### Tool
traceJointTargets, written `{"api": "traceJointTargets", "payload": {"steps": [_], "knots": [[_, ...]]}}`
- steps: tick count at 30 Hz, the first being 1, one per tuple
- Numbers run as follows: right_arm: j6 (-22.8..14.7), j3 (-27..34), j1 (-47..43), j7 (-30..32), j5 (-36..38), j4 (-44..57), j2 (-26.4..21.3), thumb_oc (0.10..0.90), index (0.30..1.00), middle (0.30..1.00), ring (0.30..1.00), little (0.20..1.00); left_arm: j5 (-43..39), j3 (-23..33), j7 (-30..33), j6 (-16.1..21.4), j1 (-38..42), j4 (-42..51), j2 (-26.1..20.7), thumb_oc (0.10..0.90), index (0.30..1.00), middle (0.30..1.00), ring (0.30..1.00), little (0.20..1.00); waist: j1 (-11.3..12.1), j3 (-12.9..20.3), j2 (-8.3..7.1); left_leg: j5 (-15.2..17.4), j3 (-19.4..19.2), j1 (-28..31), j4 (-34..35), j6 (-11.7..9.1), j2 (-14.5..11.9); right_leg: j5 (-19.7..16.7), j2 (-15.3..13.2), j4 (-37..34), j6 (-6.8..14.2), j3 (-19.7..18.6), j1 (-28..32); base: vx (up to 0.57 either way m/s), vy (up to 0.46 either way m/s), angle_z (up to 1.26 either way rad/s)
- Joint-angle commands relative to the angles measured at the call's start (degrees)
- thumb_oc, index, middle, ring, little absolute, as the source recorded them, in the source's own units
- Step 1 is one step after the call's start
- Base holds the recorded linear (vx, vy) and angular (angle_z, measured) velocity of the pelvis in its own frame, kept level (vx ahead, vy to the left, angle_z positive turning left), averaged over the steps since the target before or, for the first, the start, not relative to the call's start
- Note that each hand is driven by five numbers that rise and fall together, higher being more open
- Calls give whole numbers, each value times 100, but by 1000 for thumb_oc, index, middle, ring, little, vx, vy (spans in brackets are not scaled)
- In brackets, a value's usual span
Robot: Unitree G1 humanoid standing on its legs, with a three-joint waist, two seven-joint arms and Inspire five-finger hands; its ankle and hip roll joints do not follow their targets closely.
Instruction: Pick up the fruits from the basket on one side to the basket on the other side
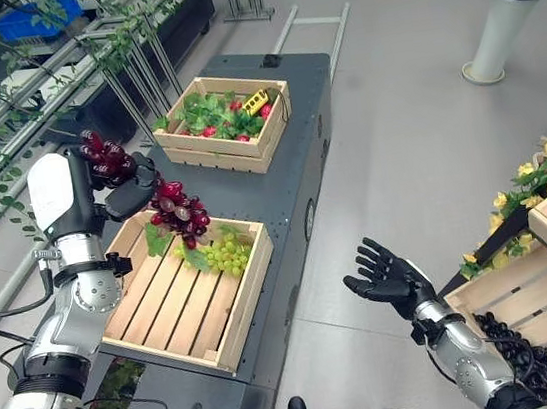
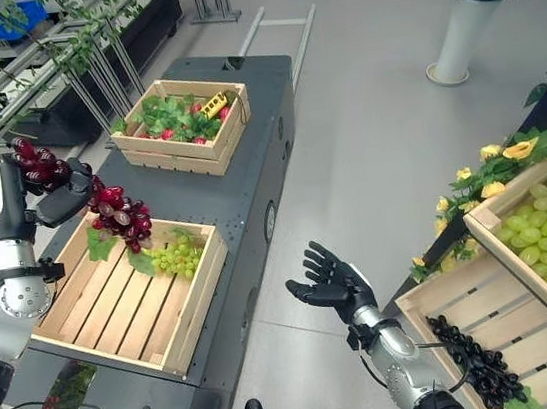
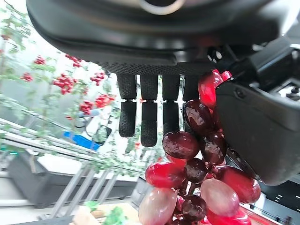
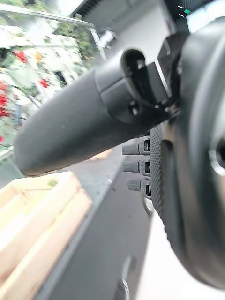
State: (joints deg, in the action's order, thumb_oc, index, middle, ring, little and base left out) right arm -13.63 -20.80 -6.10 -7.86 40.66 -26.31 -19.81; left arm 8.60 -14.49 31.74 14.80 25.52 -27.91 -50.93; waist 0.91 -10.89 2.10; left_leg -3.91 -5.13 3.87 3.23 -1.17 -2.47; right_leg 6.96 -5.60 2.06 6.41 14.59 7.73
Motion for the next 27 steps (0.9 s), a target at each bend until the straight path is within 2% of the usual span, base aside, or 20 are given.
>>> {"api": "traceJointTargets", "payload": {"steps": [1, 6, 9, 13, 17, 27], "knots": [[-696, -48, -632, 140, -311, 636, -178, 800, 900, 900, 900, 900, -421, 28, 4, 507, 1304, 109, -642, 400, 300, 300, 300, 300, -99, 565, 207, 647, 189, 187, 177, 18, 513, -199, 290, -262, -313, -27, -113, -97, -79, 3], [-488, -97, -1391, 187, -408, 897, -458, 800, 900, 900, 900, 900, -645, -462, -556, 556, 1912, 119, -667, 400, 300, 300, 300, 300, -47, 655, 154, 642, 277, 115, 177, 5, 537, -329, 325, -486, -289, 4, -67, -82, -72, -1], [-89, -164, -2103, 358, -492, 1015, -648, 800, 900, 900, 900, 900, -727, -774, -928, 441, 2216, 245, -610, 400, 300, 300, 300, 300, -20, 704, 117, 665, 238, 159, 177, 35, 524, -307, 334, -444, -301, -26, -60, -50, -48, -2], [124, -251, -2538, 573, -500, 981, -708, 800, 900, 900, 900, 900, -900, -1061, -1195, 435, 2594, 147, -560, 400, 300, 300, 300, 300, -9, 742, 86, 689, 253, 188, 177, 35, 533, -341, 349, -513, -294, -43, -12, -18, -16, -1], [254, -452, -2899, 965, -758, 971, -637, 800, 900, 900, 900, 900, -1148, -1399, -1377, 426, 2974, 152, -439, 400, 300, 300, 300, 300, -3, 777, 77, 696, 282, 214, 177, 58, 546, -363, 358, -540, -291, -100, 8, -14, -9, -2], [577, -819, -3461, 1009, -159, 718, -182, 800, 900, 900, 900, 900, -1502, -1833, -1509, 265, 3640, 595, 106, 400, 300, 300, 300, 300, 60, 822, 36, 709, 317, 240, 177, 56, 544, -392, 369, -651, -312, -85, 97, -8, -5, -3]]}}
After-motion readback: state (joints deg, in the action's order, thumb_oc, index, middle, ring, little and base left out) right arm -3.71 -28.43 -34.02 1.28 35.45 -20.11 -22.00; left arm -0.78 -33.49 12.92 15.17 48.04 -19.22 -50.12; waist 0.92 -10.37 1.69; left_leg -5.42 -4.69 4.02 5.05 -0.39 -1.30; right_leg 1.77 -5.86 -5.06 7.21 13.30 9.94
